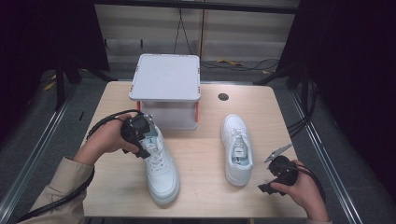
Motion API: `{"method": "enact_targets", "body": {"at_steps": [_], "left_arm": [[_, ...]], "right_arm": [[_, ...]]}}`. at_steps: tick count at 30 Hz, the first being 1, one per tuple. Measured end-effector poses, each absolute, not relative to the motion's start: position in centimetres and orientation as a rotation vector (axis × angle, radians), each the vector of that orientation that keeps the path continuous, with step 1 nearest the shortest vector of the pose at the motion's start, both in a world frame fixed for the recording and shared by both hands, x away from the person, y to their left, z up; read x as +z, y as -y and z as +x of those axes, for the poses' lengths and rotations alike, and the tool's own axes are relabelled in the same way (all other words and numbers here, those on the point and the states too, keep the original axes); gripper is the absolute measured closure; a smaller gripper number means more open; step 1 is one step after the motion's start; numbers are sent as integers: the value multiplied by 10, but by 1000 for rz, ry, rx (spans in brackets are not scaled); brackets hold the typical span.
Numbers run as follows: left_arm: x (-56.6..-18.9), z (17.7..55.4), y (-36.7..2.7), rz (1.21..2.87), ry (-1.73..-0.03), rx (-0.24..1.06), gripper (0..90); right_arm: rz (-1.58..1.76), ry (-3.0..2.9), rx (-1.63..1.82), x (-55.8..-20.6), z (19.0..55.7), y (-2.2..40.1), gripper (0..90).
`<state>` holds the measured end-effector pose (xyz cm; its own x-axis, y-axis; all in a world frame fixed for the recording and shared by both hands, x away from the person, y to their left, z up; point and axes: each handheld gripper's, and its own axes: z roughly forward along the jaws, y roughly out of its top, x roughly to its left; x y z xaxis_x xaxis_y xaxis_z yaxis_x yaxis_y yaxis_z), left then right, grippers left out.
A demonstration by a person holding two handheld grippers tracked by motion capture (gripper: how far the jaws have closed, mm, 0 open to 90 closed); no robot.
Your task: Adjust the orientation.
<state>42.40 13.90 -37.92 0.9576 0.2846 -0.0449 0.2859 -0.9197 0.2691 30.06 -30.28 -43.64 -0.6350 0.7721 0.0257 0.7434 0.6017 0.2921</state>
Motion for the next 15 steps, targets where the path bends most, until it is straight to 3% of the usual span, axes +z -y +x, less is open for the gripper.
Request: {"method": "enact_targets", "body": {"at_steps": [8,13,14,15], "left_arm": [[-388,416,-115,2865,-334,-70,260],[-399,413,-107,2883,-298,-85,379],[-400,413,-105,2882,-309,-109,466],[-402,412,-105,2878,-331,-136,466]], "right_arm": [[1285,-2724,419,-437,301,300,193],[1289,-2724,418,-438,301,300,194],[1287,-2729,418,-438,301,299,194],[1287,-2729,418,-438,301,299,194]]}}
